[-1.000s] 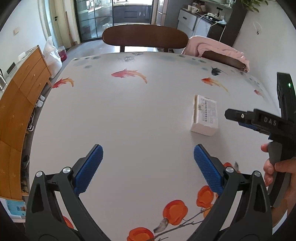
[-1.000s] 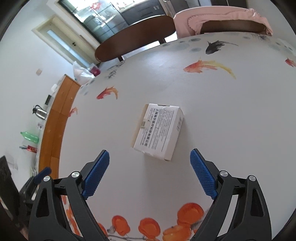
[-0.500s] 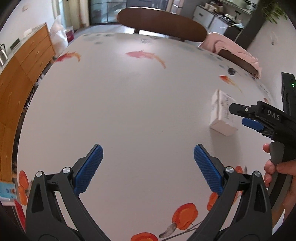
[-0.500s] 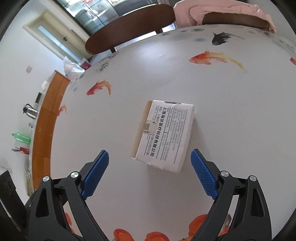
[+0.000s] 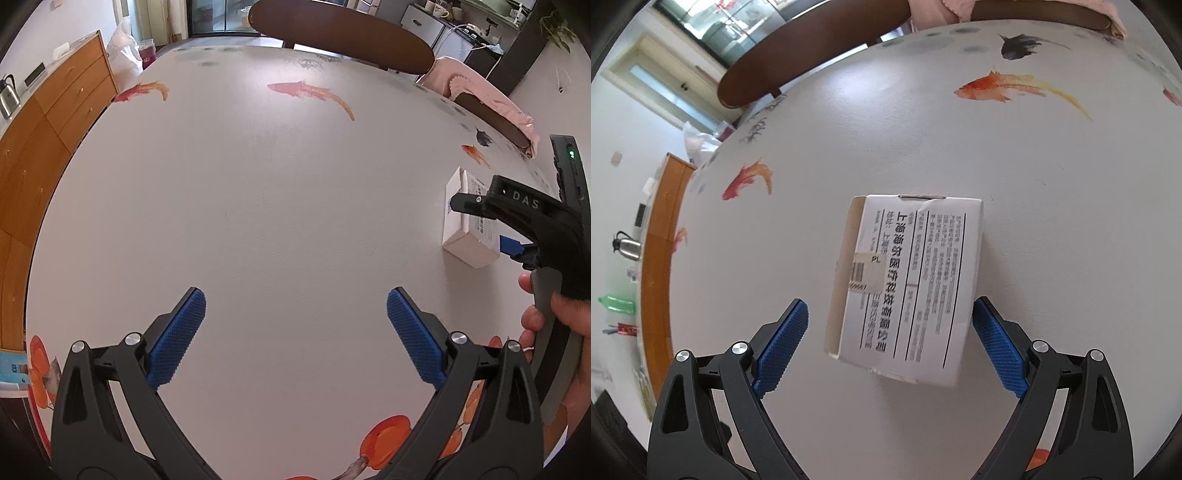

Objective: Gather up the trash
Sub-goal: 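Grasp the white box with the right gripper, then carry the white box over the trash bin with the right gripper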

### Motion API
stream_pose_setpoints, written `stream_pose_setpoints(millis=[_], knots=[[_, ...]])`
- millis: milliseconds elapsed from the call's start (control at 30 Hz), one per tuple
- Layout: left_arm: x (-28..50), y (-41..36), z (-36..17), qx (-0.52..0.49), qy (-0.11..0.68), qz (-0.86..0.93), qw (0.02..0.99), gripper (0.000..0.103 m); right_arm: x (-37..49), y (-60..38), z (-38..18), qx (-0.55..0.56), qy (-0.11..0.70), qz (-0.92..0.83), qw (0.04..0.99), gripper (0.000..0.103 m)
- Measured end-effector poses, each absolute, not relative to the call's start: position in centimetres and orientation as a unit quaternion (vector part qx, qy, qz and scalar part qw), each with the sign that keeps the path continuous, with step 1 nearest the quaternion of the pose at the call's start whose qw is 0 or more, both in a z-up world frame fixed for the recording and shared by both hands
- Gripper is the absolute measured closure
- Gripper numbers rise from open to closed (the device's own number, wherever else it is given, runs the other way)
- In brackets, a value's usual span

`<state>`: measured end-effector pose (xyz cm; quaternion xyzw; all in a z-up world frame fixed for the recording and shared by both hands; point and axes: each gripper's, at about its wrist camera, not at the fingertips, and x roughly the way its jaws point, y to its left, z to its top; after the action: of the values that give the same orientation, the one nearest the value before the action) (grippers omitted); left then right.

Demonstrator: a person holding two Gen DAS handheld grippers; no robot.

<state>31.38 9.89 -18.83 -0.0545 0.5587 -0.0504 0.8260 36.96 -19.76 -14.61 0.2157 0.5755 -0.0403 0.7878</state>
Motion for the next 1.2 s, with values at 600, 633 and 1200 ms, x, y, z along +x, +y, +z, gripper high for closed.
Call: stream_pose_setpoints(millis=[600, 633, 1200], knots=[[28.0, 11.8, -17.6, -0.06, 0.549, -0.033, 0.833, 0.007, 32.3, -19.3, -11.3, 0.169, 0.57, 0.055, 0.802, 0.035], [27.6, 12.1, -17.3, -0.062, 0.547, -0.028, 0.834, 0.007, 31.9, -18.7, -10.8, 0.16, 0.569, 0.066, 0.804, 0.035], [11.5, 27.4, -12.9, -0.176, 0.487, 0.162, 0.84, 0.007, 26.5, -0.2, -3.5, 0.085, 0.566, 0.331, 0.751, 0.036]])
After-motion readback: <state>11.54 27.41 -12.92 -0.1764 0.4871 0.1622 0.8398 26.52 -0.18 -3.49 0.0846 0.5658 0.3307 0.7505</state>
